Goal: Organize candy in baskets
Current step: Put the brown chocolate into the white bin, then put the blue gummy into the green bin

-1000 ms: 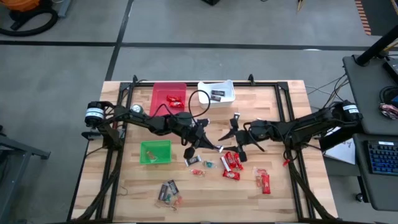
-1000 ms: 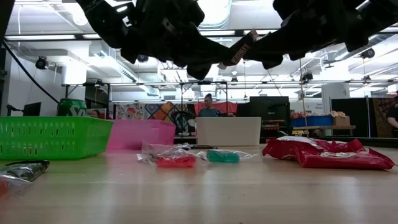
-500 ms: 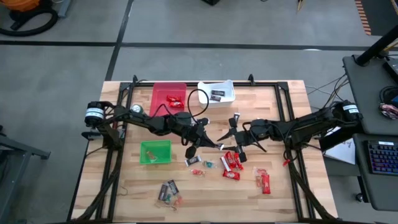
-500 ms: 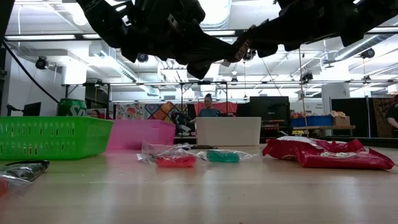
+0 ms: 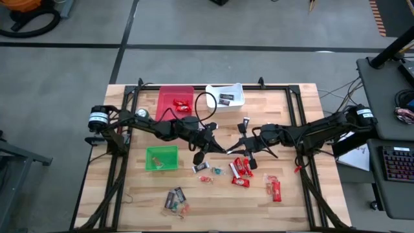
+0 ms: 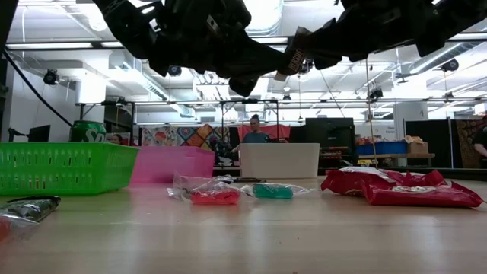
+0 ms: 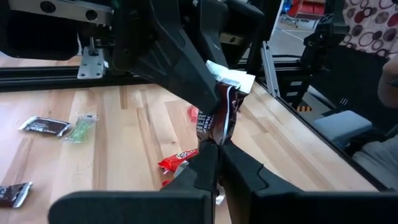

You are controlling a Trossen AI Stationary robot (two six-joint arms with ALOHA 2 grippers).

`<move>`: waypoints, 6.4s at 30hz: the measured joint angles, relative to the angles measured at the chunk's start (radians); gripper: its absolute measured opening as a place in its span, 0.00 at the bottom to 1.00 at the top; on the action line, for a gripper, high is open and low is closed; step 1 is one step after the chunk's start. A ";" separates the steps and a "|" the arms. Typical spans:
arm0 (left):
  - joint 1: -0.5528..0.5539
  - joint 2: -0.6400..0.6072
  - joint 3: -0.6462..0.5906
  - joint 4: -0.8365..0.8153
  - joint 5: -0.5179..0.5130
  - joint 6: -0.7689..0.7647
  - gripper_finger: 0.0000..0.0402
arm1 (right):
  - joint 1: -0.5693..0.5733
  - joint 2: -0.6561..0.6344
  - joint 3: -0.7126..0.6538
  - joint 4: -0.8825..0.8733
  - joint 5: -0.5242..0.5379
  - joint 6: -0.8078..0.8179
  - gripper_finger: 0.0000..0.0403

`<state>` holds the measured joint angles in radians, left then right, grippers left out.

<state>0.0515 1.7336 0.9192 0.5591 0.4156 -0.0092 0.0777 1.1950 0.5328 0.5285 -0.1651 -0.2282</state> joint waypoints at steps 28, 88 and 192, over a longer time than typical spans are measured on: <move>0.071 -0.445 0.000 -0.964 -0.489 0.163 0.28 | -0.384 0.012 0.231 -0.373 0.113 0.149 0.04; -0.046 -0.370 -0.006 -0.952 -0.517 -0.087 0.28 | -0.511 0.292 0.639 -0.978 0.050 0.231 0.18; -0.257 -0.474 0.066 -1.588 -0.392 -0.462 0.09 | -0.193 -0.112 0.257 -0.777 0.116 0.504 0.19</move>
<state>-0.2058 1.2599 0.9852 -1.0287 0.0234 -0.4715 -0.1154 1.0828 0.7895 -0.2482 -0.0490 0.2760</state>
